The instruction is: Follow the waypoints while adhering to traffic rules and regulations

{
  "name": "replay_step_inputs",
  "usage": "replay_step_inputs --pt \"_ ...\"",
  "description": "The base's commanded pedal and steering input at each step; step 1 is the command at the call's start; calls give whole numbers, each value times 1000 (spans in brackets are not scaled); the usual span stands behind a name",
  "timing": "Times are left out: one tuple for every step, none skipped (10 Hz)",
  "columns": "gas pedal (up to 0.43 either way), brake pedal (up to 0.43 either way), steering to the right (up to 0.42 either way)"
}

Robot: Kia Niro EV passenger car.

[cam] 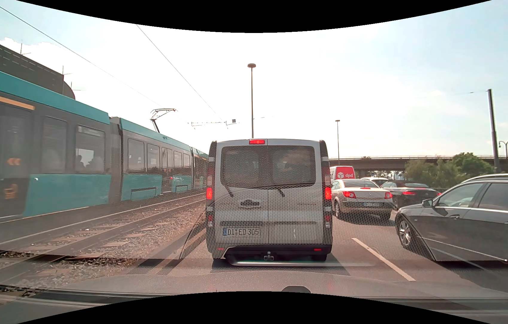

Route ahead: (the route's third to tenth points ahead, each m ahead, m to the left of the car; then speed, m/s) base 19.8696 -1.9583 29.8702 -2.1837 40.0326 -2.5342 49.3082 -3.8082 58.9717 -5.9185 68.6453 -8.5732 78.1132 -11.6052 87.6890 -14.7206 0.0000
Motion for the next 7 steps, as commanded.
replay_step_inputs --pt "0 250 -3" --pt "0 250 -3" --pt "0 244 -3" --pt "0 244 -3" --pt "0 250 -3" --pt "0 250 -3" --pt "0 250 -3"
